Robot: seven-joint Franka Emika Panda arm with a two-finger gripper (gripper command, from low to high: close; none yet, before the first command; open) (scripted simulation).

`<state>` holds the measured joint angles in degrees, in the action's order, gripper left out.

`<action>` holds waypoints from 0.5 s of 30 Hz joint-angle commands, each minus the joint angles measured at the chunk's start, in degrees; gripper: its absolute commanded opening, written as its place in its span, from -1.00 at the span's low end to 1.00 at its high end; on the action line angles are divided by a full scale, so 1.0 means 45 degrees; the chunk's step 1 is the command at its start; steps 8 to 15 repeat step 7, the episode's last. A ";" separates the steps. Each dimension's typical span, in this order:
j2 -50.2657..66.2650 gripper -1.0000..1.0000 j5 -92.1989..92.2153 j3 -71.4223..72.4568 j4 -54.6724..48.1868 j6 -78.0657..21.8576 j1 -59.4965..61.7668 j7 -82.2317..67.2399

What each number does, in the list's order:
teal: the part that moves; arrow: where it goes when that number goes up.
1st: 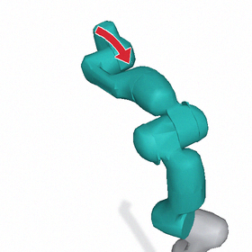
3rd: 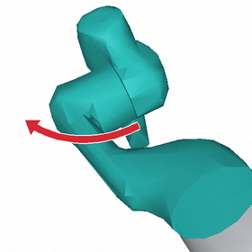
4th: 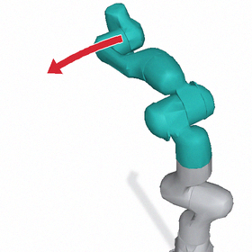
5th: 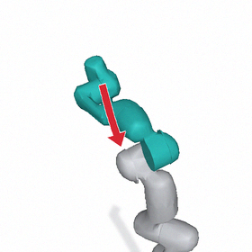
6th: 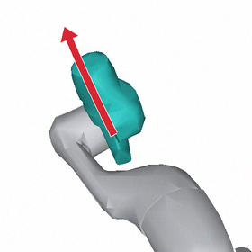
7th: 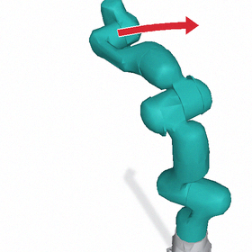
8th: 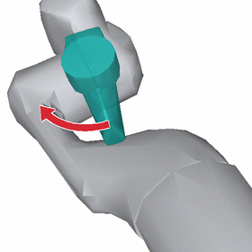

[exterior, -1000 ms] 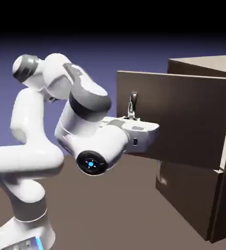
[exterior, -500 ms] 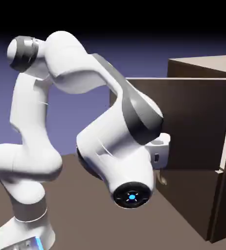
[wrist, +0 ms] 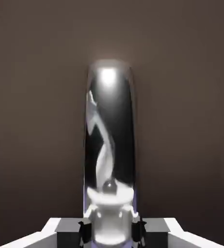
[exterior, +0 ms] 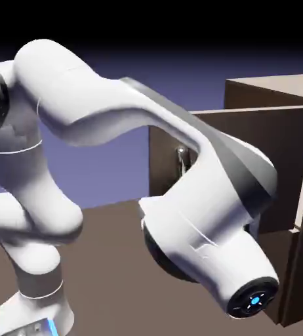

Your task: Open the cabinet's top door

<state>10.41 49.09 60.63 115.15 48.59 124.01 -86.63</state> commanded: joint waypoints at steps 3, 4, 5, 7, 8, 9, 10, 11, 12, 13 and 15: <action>0.1386 -1.00 -0.0747 -0.0159 -0.0990 0.0050 -0.0679 0.0620; 0.1846 -1.00 -0.0995 -0.0224 -0.1368 0.0010 -0.0940 0.0831; 0.2296 -1.00 -0.1239 -0.0289 -0.1752 -0.0040 -0.1201 0.1035; 0.2488 1.00 -0.1343 -0.0317 -0.1920 -0.0064 -0.1314 0.1122; 0.2488 1.00 -0.1343 -0.0317 -0.1920 -0.0064 -0.1314 0.1122; 0.2488 1.00 -0.1343 -0.0317 -0.1920 -0.0064 -0.1314 0.1122; 0.2488 1.00 -0.1343 -0.0317 -0.1920 -0.0064 -0.1314 0.1122; 0.2488 1.00 -0.1343 -0.0317 -0.1920 -0.0064 -0.1314 0.1122; 0.2488 1.00 -0.1343 -0.0317 -0.1920 -0.0064 -0.1314 0.1122; 0.2488 1.00 -0.1343 -0.0317 -0.1920 -0.0064 -0.1314 0.1122; 0.2488 1.00 -0.1343 -0.0317 -0.1920 -0.0064 -0.1314 0.1122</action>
